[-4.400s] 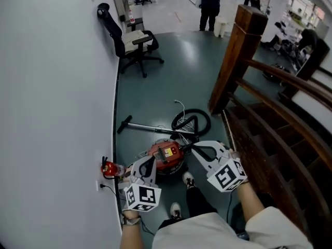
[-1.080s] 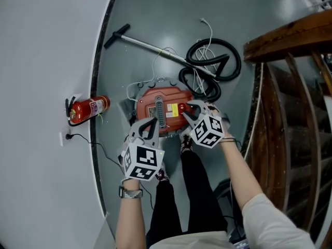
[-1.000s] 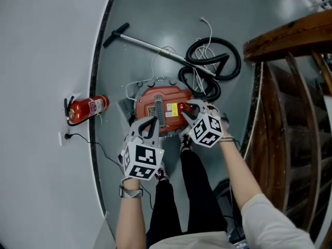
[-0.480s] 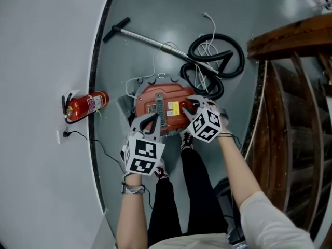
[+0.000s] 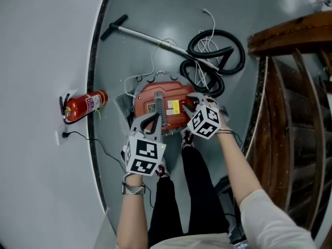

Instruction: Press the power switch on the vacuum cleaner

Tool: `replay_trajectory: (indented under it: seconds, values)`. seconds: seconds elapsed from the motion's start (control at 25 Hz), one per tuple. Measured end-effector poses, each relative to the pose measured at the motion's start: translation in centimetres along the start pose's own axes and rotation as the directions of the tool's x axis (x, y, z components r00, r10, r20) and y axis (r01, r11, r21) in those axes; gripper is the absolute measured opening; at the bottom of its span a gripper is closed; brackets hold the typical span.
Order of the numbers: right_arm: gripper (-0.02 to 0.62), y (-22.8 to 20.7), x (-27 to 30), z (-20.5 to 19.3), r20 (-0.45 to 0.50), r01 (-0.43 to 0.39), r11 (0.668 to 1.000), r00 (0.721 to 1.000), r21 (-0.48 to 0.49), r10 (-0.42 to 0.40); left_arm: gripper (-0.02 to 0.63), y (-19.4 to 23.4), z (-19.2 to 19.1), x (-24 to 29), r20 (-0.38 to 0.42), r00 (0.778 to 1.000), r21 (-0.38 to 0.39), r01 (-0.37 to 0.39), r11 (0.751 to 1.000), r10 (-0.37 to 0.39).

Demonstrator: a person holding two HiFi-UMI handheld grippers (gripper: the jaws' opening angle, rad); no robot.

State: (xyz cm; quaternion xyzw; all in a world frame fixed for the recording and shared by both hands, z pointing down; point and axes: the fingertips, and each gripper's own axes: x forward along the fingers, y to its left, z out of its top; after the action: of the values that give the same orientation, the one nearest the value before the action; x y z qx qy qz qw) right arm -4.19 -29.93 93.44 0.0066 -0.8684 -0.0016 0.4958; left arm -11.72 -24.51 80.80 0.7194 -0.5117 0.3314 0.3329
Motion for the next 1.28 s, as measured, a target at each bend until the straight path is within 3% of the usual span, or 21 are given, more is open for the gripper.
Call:
replay_trajectory:
  seconds: [0.12, 0.32, 1.28]
  values:
    - [0.133, 0.0, 0.0, -0.1, 0.009, 0.011, 0.999, 1.000, 0.033, -0.011, 0.002, 0.0, -0.5, 0.0, 0.000, 1.000, -0.002, 0.005, 1.000, -0.005]
    - [0.133, 0.0, 0.4, -0.8, 0.023, -0.009, 0.984, 1.000, 0.179, 0.005, 0.001, 0.0, -0.7, -0.1, -0.001, 1.000, -0.007, 0.002, 1.000, -0.002]
    - [0.126, -0.6, 1.1, -1.5, 0.024, -0.021, 0.935, 1.000, 0.354, 0.013, 0.000, -0.5, -1.4, 0.3, 0.002, 1.000, -0.033, -0.005, 0.999, 0.005]
